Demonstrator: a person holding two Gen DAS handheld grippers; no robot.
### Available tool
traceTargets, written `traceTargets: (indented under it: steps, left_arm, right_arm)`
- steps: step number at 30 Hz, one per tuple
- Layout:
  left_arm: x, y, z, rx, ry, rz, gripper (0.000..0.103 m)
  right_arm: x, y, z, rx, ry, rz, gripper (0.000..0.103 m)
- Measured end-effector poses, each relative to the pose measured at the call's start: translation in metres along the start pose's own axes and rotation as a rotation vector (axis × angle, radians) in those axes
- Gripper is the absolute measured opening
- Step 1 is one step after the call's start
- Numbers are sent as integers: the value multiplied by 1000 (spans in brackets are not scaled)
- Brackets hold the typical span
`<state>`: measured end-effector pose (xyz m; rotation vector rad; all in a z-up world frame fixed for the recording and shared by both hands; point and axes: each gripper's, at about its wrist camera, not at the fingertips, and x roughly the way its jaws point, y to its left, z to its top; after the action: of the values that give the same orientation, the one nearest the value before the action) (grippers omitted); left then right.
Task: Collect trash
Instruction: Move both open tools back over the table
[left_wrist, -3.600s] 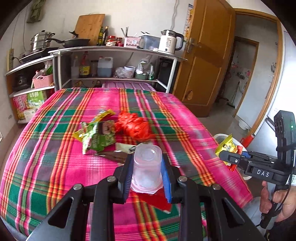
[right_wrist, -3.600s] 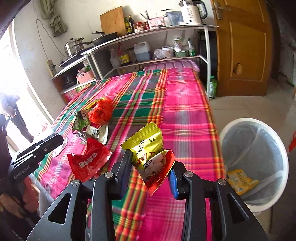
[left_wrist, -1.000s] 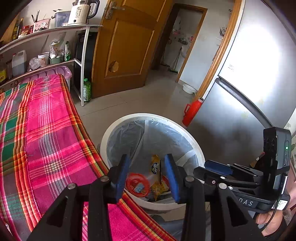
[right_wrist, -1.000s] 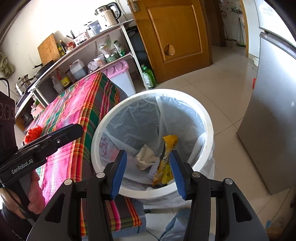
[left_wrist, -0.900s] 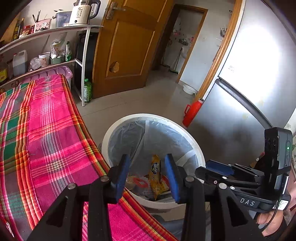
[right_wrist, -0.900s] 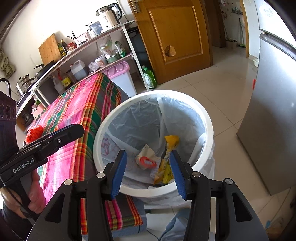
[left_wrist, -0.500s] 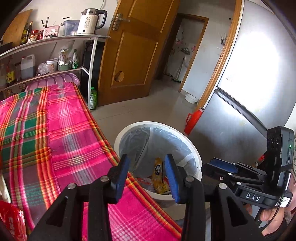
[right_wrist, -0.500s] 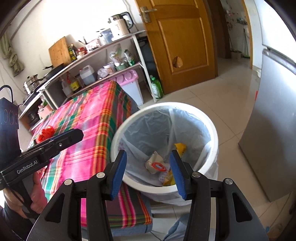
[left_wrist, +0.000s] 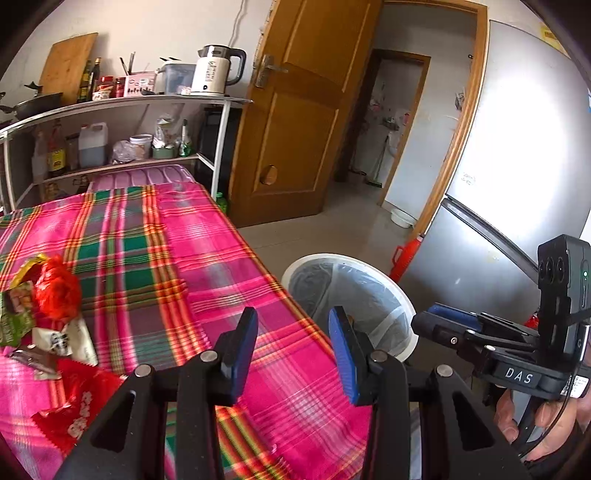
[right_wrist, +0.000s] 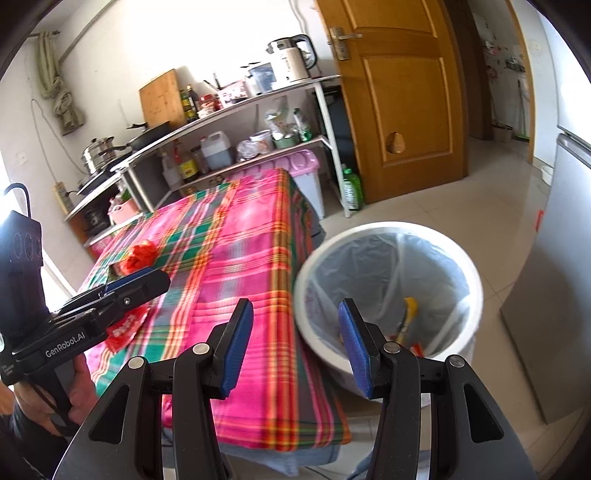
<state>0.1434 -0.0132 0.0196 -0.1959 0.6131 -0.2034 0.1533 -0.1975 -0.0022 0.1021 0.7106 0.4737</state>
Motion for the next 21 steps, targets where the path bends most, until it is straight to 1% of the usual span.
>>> traceTargets:
  steps: [5,14,21]
  left_arm:
    - [-16,12,-8,-9,-17,35,42]
    - [-42,42,-21,-48,-40,92,42]
    - [-59,74,-34,-89,-48,162,42]
  right_arm:
    - [4,22,-4,-55,15,32,49]
    - [14,52,-6,-107,41,78,49]
    - [23,70,-8,-135,69,115,49]
